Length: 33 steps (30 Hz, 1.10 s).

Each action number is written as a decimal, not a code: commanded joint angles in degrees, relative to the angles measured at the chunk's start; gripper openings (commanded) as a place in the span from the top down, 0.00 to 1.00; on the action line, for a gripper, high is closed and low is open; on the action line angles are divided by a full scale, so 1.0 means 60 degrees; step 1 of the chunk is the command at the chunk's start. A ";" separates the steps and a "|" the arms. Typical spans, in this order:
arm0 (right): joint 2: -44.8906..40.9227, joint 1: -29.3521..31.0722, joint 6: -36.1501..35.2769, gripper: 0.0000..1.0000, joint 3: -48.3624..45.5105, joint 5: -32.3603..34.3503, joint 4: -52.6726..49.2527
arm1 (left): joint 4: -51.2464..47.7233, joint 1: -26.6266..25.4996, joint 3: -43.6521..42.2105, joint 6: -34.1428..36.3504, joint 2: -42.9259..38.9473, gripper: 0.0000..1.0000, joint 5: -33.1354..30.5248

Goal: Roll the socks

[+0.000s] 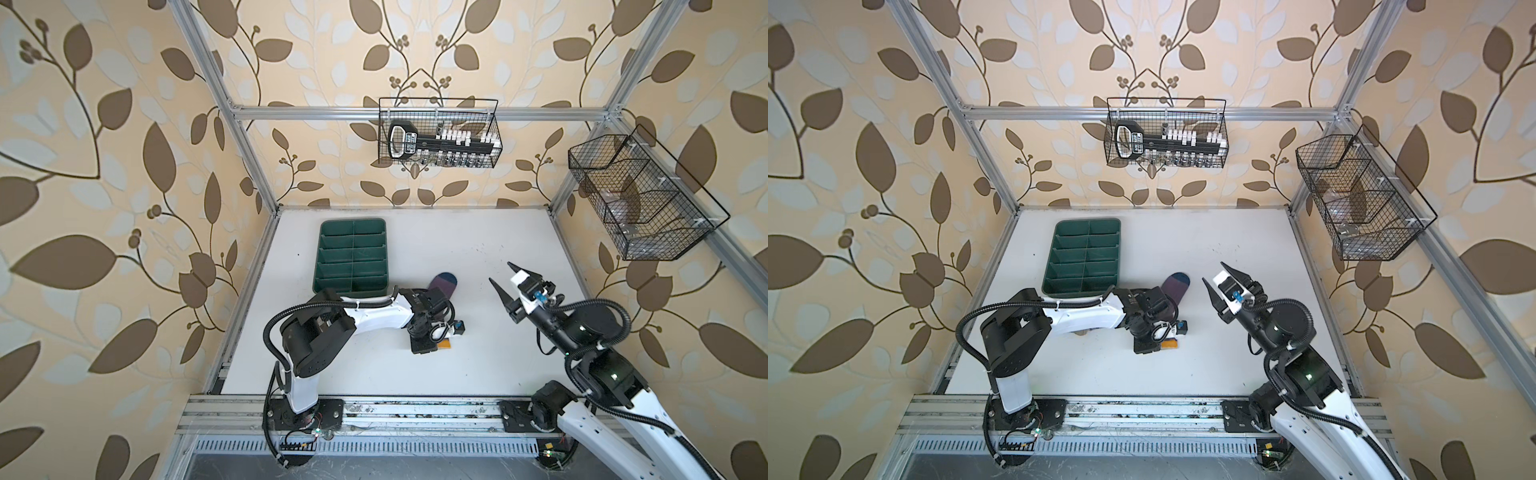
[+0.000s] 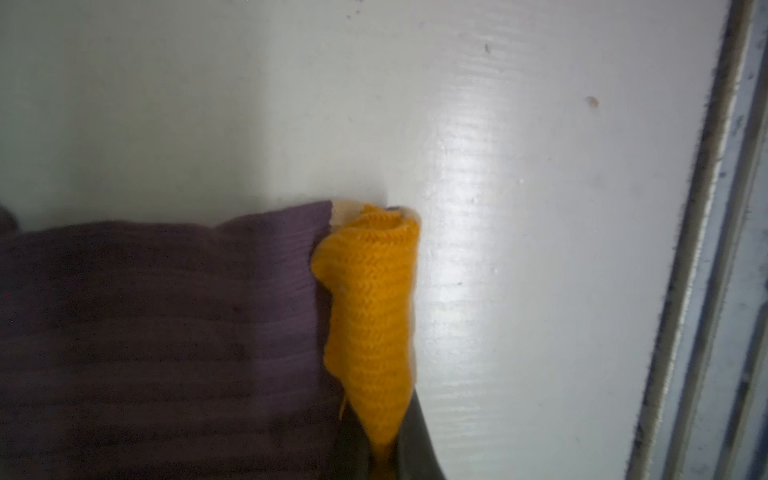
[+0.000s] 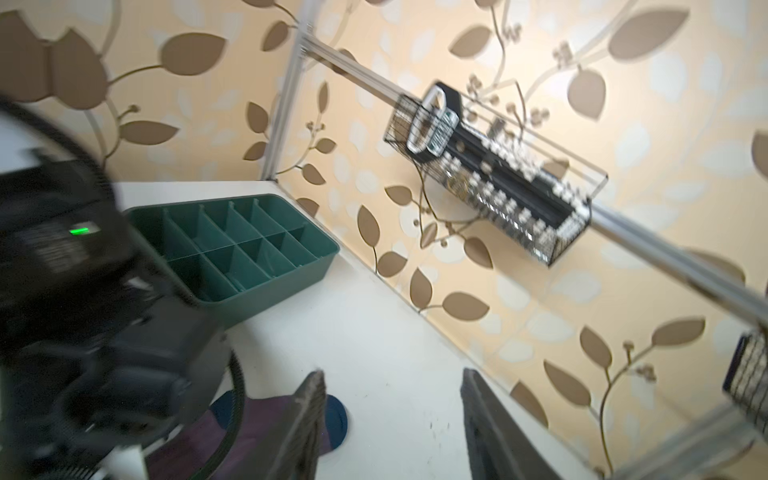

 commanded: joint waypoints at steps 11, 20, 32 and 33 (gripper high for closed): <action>0.1734 0.6379 -0.3551 0.56 -0.2986 0.4426 -0.1205 | -0.1674 0.0445 0.0524 -0.0362 0.1172 1.00 0.1945; 0.5416 0.6805 -0.3772 0.55 -0.3363 0.5222 0.1353 | -0.1754 0.0474 0.0686 -0.0447 0.1414 1.00 0.2002; 0.7584 0.5377 -0.3719 0.64 -0.2894 0.4435 0.2443 | -0.1750 0.0474 0.0718 -0.0554 0.1388 1.00 0.2053; 0.7629 0.5358 -0.3708 0.66 -0.2886 0.4307 0.2384 | -0.1750 0.0474 0.0724 -0.0557 0.1397 1.00 0.2047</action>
